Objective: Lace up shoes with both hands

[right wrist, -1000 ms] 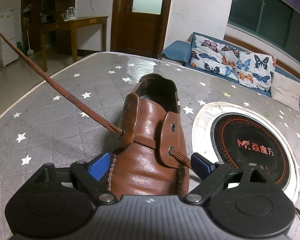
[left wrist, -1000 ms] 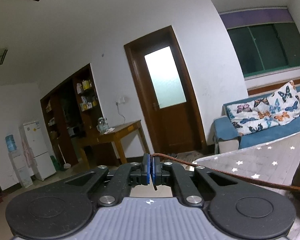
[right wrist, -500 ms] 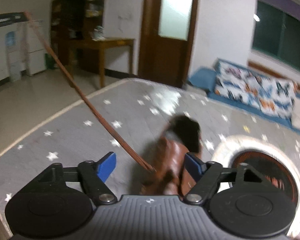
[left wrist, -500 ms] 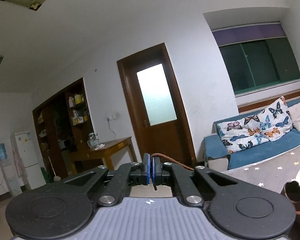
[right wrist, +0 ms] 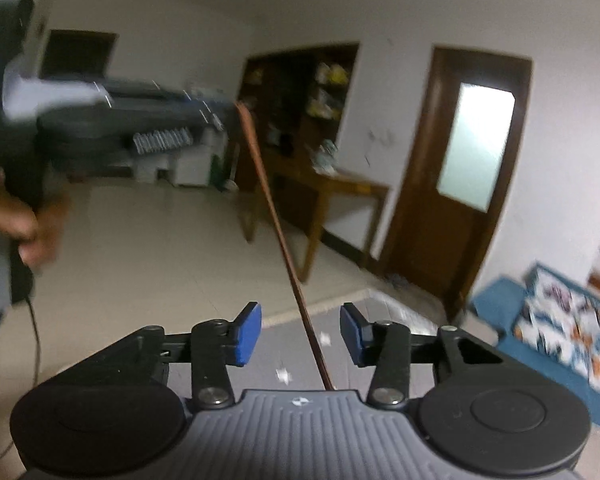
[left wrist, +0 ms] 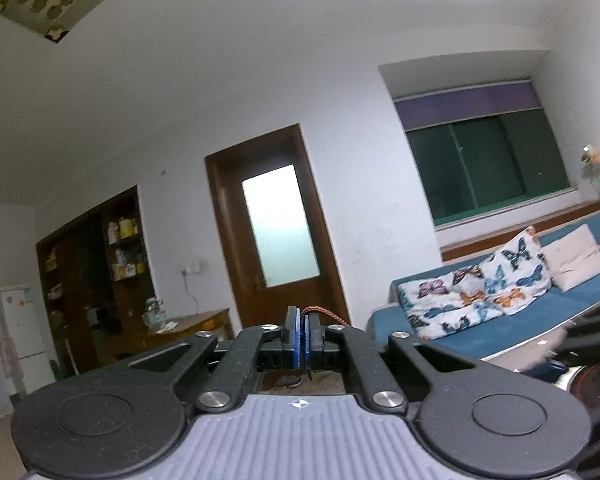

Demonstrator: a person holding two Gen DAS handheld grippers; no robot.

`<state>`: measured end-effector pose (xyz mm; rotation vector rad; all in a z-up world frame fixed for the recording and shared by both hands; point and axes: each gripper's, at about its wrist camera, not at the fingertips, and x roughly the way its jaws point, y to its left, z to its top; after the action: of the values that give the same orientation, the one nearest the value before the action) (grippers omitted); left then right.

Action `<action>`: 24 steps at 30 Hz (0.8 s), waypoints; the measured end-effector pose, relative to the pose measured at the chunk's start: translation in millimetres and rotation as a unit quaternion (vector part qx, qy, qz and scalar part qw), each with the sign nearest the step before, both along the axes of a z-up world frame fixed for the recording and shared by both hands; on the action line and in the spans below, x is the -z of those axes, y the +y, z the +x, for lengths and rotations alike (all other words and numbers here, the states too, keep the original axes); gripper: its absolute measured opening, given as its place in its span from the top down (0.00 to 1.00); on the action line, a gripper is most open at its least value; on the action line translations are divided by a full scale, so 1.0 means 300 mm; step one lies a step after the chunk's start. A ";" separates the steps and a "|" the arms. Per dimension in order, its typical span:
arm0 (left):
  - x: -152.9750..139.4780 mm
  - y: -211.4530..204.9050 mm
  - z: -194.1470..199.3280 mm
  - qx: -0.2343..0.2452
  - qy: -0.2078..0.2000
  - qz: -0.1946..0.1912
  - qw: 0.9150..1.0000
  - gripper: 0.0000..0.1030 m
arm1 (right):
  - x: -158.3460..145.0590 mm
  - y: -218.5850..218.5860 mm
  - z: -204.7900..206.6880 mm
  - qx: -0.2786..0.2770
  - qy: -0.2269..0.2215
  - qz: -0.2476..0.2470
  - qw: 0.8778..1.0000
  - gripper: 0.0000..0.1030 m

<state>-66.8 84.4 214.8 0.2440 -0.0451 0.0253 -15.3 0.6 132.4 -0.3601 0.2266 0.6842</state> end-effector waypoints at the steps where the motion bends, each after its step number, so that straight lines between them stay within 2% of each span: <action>1: -0.007 -0.004 -0.006 0.006 -0.002 0.000 1.000 0.97 | -0.029 0.010 -0.014 -0.010 -0.013 0.001 1.000 0.63; 6: -0.036 -0.026 -0.035 0.035 -0.013 -0.001 0.999 0.97 | -0.121 0.035 -0.062 -0.033 -0.067 0.003 0.997 0.70; 11: -0.052 -0.051 -0.072 0.055 -0.021 0.005 0.998 0.97 | -0.179 0.048 -0.098 -0.043 -0.101 0.004 0.994 0.84; 13: -0.060 -0.058 -0.075 0.063 -0.023 0.005 0.998 0.97 | -0.200 0.056 -0.116 -0.046 -0.115 0.002 0.992 0.84; 15: -0.068 -0.064 -0.079 0.070 -0.024 0.004 0.997 0.97 | -0.215 0.062 -0.125 -0.047 -0.122 -0.001 0.991 0.88; 23: -0.086 -0.090 -0.094 0.089 -0.034 0.015 0.995 0.97 | -0.225 0.074 -0.134 -0.039 -0.126 -0.005 0.991 0.89; 24: -0.090 -0.090 -0.094 0.092 -0.036 0.017 0.995 0.97 | -0.225 0.074 -0.137 -0.039 -0.130 -0.007 0.991 0.93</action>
<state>-95.1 57.3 241.6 0.2718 -0.1389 -0.1512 -56.6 22.9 199.7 -0.4696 -0.0298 0.7048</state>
